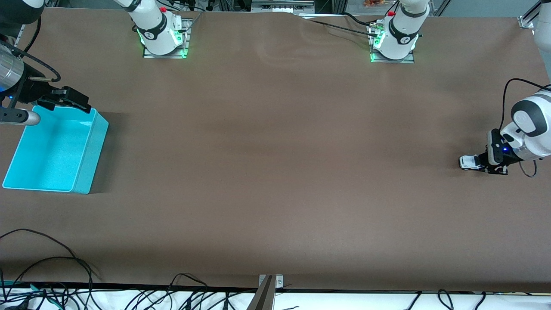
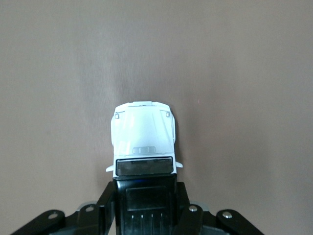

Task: Wind and store white jeep toy

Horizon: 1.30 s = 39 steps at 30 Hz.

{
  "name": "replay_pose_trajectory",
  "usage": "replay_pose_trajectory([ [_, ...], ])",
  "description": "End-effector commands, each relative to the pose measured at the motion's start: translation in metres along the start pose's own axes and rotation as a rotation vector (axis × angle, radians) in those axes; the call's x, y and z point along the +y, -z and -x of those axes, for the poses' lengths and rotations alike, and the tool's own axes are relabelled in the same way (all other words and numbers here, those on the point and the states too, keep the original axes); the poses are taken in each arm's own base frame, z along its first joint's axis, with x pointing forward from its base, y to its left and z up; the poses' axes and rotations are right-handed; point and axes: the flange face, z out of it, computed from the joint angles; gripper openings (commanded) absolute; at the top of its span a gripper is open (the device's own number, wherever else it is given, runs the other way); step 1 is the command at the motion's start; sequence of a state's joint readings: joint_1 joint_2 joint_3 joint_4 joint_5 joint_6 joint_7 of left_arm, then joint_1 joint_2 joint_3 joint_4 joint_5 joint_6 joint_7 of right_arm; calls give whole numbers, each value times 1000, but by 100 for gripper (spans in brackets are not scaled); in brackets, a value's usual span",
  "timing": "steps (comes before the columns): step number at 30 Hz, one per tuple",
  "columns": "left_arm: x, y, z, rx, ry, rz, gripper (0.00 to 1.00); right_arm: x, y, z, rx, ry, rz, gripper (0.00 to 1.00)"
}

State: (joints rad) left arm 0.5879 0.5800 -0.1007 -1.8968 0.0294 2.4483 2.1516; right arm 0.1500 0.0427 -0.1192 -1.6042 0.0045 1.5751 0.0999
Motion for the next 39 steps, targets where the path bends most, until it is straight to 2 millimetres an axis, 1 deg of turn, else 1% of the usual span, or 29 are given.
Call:
replay_pose_trajectory([
  [1,28,-71,22,37,-11,64,12,2,3,3,1,-1,8,100],
  [7,34,-73,29,41,5,64,12,2,2,3,-1,-1,9,100],
  [9,34,-73,29,41,5,64,15,2,3,3,1,-1,8,100],
  [10,33,-72,29,40,5,63,20,2,3,3,1,-1,8,100],
  [11,35,-71,32,39,13,61,33,1,3,3,1,0,8,100],
  [12,34,-68,34,37,22,55,52,1,3,3,1,0,8,100],
  [13,33,-66,35,36,29,50,77,2,3,3,1,0,8,100],
  [14,31,-62,37,34,30,48,100,2,3,3,1,0,8,100],
  [17,22,-49,40,38,23,50,100,2,3,3,1,-1,8,100],
  [19,18,-37,45,49,29,63,100,2,3,3,1,-1,8,100],
  [21,14,-29,44,64,30,85,100,2,3,3,1,0,8,100],
  [26,4,3,44,55,28,83,100,1,3,3,1,2,8,100],
  [29,3,21,43,48,54,84,100,1,2,3,-1,0,9,100],
  [32,-1,38,37,48,73,85,100,2,3,3,1,-1,8,100],
  [35,-1,55,34,50,119,97,100,2,3,3,1,-1,8,100],
  [39,-10,69,16,48,153,117,100,1,3,3,1,0,8,100],
])
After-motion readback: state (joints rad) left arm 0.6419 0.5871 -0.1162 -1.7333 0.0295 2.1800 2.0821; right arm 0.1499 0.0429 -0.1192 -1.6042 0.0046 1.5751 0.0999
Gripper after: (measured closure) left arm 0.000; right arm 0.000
